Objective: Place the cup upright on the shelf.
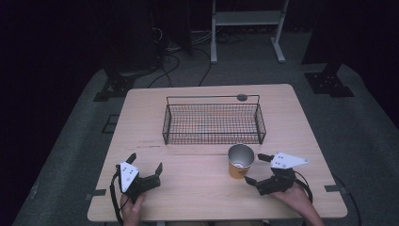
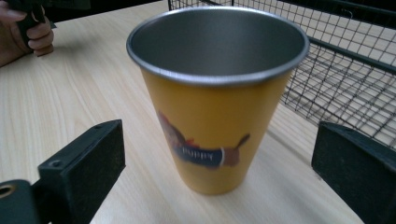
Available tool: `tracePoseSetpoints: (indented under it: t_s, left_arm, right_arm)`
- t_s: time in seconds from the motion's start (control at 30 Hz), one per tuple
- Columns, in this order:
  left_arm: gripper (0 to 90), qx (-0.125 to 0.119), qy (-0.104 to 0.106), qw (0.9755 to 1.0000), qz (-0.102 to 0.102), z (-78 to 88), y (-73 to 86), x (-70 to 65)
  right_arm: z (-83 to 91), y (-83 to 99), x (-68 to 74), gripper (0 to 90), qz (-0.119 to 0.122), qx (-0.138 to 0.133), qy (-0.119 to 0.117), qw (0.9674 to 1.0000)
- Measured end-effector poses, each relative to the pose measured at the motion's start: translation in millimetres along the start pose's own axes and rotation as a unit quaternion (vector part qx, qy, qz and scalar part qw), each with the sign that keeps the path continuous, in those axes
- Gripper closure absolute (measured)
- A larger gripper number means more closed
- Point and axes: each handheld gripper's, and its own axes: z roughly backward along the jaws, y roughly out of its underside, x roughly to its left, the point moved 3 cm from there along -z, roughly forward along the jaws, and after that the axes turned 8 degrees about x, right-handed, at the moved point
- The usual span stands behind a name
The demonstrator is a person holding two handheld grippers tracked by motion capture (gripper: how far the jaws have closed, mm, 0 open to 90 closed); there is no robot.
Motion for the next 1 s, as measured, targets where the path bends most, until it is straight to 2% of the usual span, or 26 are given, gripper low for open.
tracePoseSetpoints:
  t_s: [0.1, 0.57, 1.0]
  left_arm:
    - [0.0, -0.001, 0.0, 1.0, 0.0, 0.1, 0.0, 0.0]
    - [0.0, -0.001, 0.001, 1.0, 0.0, 0.1, 0.0, 0.0]
    - [0.0, -0.001, 0.001, 1.0, -0.001, 0.1, 0.0, -0.1]
  right_arm:
    - [-3.4, -5.4, 0.6, 2.1, 0.006, 0.0, 0.002, 1.0]
    - [-17.9, -17.3, -4.2, 2.1, 0.008, 0.013, 0.007, 0.9999]
    - [-32.9, -30.1, -0.8, 2.1, 0.015, 0.012, -0.003, 0.9998]
